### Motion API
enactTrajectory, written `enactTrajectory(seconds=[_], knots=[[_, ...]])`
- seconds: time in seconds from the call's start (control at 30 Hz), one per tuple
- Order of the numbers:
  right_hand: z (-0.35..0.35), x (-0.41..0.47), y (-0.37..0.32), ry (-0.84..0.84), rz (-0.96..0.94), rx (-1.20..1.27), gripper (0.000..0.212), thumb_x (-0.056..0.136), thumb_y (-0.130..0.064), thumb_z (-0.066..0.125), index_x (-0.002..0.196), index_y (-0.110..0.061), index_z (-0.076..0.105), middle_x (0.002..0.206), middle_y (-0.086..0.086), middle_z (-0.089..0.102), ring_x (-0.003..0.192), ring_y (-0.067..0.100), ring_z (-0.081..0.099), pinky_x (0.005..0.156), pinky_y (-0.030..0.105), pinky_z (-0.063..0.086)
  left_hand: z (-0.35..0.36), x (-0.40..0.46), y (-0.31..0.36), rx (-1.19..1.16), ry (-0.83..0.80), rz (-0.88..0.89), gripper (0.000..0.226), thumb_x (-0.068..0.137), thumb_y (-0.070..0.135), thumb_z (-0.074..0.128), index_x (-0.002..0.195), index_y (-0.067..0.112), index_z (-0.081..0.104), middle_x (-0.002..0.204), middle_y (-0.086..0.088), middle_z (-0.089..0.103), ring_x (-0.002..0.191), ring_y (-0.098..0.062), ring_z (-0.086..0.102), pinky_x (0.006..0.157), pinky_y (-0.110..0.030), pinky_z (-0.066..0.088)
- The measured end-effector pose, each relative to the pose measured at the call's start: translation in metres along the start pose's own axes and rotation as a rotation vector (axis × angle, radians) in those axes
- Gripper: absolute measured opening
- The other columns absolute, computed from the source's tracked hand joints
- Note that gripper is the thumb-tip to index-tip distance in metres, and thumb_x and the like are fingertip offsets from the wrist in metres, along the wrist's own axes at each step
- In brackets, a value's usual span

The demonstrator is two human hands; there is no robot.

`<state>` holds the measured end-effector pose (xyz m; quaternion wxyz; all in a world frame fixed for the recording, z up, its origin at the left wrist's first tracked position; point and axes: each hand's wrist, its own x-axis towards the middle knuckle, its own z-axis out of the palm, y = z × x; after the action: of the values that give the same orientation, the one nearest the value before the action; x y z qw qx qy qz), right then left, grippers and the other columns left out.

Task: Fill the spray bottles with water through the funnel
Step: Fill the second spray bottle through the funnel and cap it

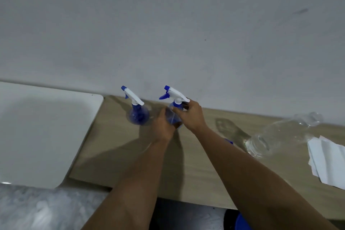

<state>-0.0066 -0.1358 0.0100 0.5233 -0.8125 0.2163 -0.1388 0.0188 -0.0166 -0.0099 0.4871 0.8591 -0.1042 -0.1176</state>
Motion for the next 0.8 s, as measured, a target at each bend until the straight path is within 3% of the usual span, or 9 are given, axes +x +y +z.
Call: enactTrajectory(seconds=[0.1,0.17,0.27,0.4,0.5,0.6,0.67,0.73,0.8], knots=[[0.009,0.001,0.009,0.004,0.0,-0.005,0.036,0.087,-0.019,0.083,0.121,-0.014,0.074,0.104,-0.005,0.076,0.096,0.013,0.072,0.083,0.024,0.055,0.003,0.005,-0.015,-0.027,-0.032,-0.007,0.053,0.08,0.011,0.078,0.128,0.018,0.056,0.105,0.006,0.066,0.097,-0.017,0.066,0.084,-0.029,0.053],[0.011,-0.001,0.011,0.01,0.003,0.001,0.04,0.086,-0.02,0.084,0.125,-0.016,0.072,0.108,-0.008,0.075,0.1,0.011,0.071,0.088,0.029,0.057,-0.001,0.004,-0.02,0.016,-0.071,0.028,0.053,0.078,0.018,0.081,0.125,0.021,0.057,0.105,0.009,0.065,0.096,-0.011,0.064,0.089,-0.031,0.054],[0.012,-0.018,0.01,0.104,0.053,0.044,0.057,0.084,-0.034,0.087,0.135,-0.026,0.064,0.128,-0.013,0.069,0.113,0.004,0.065,0.094,0.022,0.055,-0.018,-0.009,-0.036,0.217,-0.01,0.088,0.048,0.082,0.029,0.077,0.126,0.023,0.058,0.118,0.003,0.067,0.109,-0.019,0.065,0.098,-0.036,0.052],[0.018,-0.071,0.006,0.358,0.077,0.148,0.018,0.092,-0.013,0.075,0.109,-0.019,0.07,0.107,-0.005,0.071,0.095,0.015,0.067,0.083,0.038,0.06,-0.055,-0.034,-0.069,0.281,0.195,0.077,0.056,0.079,0.03,0.079,0.129,0.018,0.057,0.128,-0.003,0.057,0.112,-0.022,0.06,0.095,-0.039,0.052],[0.046,-0.084,-0.005,0.156,0.074,0.143,0.016,0.096,-0.003,0.069,0.097,-0.018,0.075,0.093,-0.004,0.075,0.086,0.014,0.07,0.077,0.029,0.059,-0.086,-0.024,-0.087,0.412,0.269,-0.016,0.063,0.079,0.046,0.077,0.131,0.019,0.054,0.13,-0.004,0.056,0.118,-0.022,0.056,0.095,-0.039,0.05],[0.086,-0.056,-0.018,-0.095,0.116,0.072,0.026,0.097,-0.011,0.071,0.123,-0.017,0.071,0.11,-0.012,0.071,0.103,0.005,0.067,0.099,0.03,0.057,-0.106,0.003,-0.095,0.48,0.235,0.026,0.061,0.071,0.046,0.078,0.122,0.019,0.055,0.116,-0.005,0.064,0.107,-0.027,0.061,0.088,-0.041,0.051],[0.114,-0.028,-0.028,-0.136,0.138,0.044,0.043,0.093,-0.014,0.075,0.135,-0.018,0.062,0.116,-0.013,0.065,0.109,0.007,0.061,0.1,0.03,0.052,-0.11,0.025,-0.1,0.413,0.11,0.033,0.052,0.073,0.036,0.076,0.118,0.017,0.057,0.112,-0.005,0.064,0.105,-0.027,0.062,0.089,-0.042,0.051],[0.136,-0.006,-0.034,-0.123,0.14,0.044,0.052,0.089,-0.018,0.081,0.136,-0.021,0.058,0.118,-0.012,0.063,0.109,0.009,0.06,0.097,0.029,0.051,-0.111,0.045,-0.107,0.407,-0.02,0.066,0.045,0.081,0.041,0.063,0.121,0.021,0.057,0.117,0.003,0.062,0.107,-0.019,0.061,0.096,-0.039,0.05],[0.155,0.008,-0.033,-0.14,0.131,0.071,0.044,0.089,-0.021,0.082,0.126,-0.025,0.059,0.111,-0.013,0.068,0.106,0.011,0.065,0.098,0.035,0.056,-0.11,0.056,-0.114,0.45,-0.053,0.074,0.037,0.088,0.037,0.053,0.12,0.019,0.059,0.113,0.0,0.067,0.102,-0.021,0.064,0.095,-0.036,0.05]])
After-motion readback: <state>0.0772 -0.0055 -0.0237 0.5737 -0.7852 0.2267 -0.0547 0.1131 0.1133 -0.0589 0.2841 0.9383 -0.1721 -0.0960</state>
